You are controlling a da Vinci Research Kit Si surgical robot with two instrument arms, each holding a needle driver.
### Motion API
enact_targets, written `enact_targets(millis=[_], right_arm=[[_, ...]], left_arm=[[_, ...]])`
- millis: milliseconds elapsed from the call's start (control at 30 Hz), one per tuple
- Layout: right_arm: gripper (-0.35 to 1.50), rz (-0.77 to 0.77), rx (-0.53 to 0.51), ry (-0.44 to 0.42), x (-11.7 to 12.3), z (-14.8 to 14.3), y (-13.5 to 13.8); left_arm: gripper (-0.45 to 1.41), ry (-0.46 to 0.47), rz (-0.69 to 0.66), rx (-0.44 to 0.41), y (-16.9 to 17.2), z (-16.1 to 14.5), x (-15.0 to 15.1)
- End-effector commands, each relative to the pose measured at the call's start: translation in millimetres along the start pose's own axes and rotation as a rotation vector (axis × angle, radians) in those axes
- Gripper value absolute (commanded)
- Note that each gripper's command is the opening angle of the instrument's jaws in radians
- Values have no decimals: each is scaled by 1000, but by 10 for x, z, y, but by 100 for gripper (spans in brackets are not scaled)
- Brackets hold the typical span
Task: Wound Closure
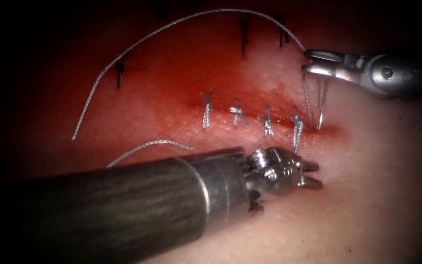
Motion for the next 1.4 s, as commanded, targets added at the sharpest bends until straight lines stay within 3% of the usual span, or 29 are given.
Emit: enact_targets(millis=[33, 467, 733, 1100, 1233, 1400], right_arm=[[-35, 1, -5, 4, 0, 10, 2], [-35, 24, -53, 10, 3, 10, 8], [-35, 167, -39, -12, -1, 13, 11], [-35, 393, 95, -93, -10, 21, 14], [-35, 455, 197, -152, -20, 37, 10], [-35, 534, 221, -161, -22, 46, 9]], left_arm=[[32, 1, 3, 1, -3, 7, 3], [32, -10, 4, -5, 4, 10, -1], [32, -10, 4, -6, 7, 9, -1], [32, -10, 7, -8, 7, 7, -3], [32, -9, 11, -12, 8, 4, -8], [32, -9, 15, -13, 7, 4, -11]])
